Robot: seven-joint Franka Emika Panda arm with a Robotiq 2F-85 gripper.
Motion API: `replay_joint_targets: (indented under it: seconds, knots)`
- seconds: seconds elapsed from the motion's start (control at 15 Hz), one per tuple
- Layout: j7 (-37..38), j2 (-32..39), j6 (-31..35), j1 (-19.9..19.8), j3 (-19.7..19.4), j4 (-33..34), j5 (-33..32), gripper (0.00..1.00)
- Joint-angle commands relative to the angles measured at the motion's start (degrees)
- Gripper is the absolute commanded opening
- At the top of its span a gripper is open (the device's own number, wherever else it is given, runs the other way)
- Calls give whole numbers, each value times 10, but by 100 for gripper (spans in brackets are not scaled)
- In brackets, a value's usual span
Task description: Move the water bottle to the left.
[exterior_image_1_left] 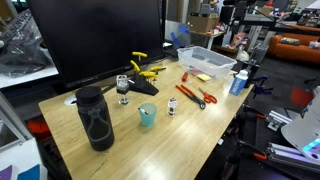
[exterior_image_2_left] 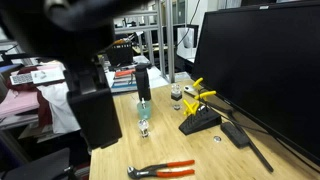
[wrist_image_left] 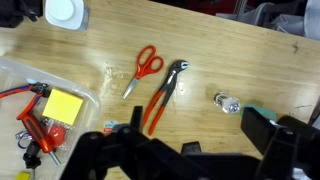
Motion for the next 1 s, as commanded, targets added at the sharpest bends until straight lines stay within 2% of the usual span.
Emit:
replay_joint_targets:
  seconds: [0.0,0.8,0.93]
  knots:
    - [-8,4,-2,-22,19,1,9,100]
    - [-8,4,-2,-22,19,1,9,100]
    - [19,11,3,-32,23,-4,6,100]
